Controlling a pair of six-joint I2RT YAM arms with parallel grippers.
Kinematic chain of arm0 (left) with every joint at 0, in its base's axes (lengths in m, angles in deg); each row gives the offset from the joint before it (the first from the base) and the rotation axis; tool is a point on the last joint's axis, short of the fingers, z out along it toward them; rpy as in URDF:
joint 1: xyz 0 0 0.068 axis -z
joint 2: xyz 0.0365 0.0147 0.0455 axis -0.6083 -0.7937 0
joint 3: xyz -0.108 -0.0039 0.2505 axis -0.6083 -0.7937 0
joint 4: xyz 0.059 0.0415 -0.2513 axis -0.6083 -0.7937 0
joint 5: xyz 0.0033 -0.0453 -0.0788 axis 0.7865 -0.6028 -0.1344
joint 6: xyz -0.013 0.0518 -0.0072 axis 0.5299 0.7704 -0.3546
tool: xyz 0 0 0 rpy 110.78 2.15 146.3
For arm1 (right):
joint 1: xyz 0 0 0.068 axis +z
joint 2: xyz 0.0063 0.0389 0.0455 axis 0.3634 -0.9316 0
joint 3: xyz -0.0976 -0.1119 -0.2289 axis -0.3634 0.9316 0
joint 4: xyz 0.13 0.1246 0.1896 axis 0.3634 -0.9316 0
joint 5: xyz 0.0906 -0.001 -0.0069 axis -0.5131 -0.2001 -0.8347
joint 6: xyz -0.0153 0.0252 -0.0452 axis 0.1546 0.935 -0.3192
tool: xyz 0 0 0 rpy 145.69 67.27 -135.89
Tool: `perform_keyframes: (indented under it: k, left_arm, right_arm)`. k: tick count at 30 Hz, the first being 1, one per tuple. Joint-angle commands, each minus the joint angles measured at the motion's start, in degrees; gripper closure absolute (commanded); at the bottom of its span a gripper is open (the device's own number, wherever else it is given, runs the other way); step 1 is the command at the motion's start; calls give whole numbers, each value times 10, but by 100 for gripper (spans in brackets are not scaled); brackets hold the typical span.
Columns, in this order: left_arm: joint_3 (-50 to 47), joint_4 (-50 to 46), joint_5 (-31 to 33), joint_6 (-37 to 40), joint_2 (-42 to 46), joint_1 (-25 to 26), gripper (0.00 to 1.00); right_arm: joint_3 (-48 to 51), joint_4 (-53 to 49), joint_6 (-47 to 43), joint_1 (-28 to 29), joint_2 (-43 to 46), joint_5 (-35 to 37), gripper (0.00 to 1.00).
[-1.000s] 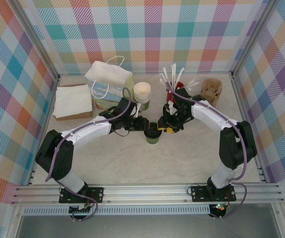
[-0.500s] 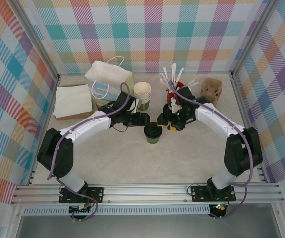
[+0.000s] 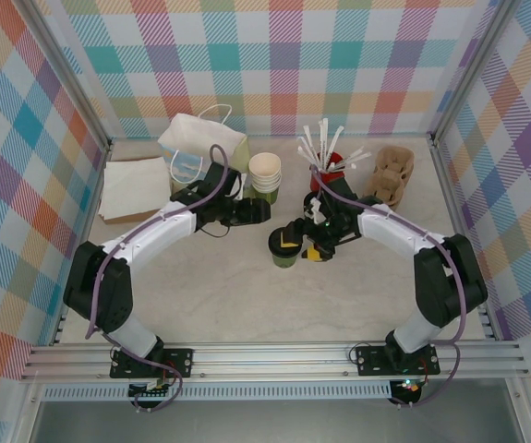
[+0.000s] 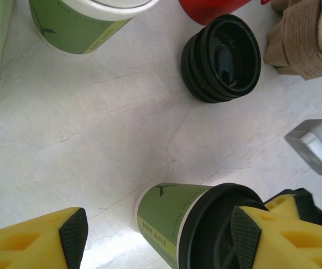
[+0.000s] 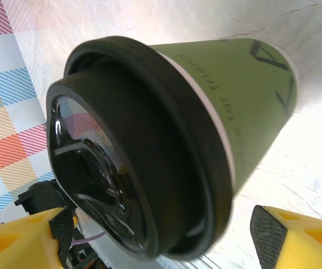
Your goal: Pack the takeout coffee
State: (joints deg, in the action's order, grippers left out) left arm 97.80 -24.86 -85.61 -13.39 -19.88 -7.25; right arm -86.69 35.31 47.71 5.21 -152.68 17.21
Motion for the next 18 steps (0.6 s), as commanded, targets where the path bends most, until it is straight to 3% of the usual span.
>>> perform_keyframes:
  k: [1, 15, 18]
  left_arm:
    - [1, -10, 13, 6, 26, -4, 30]
    - [-13, -66, 5, 3, 48, -43, 27]
    - [-18, -65, -8, 0, 49, -46, 27]
  right_arm:
    - [-16, 36, 14, 4, -22, -36, 16]
    - [-116, 84, 14, 4, -111, -36, 18]
    - [-128, 66, 0, 4, -102, 1, 18]
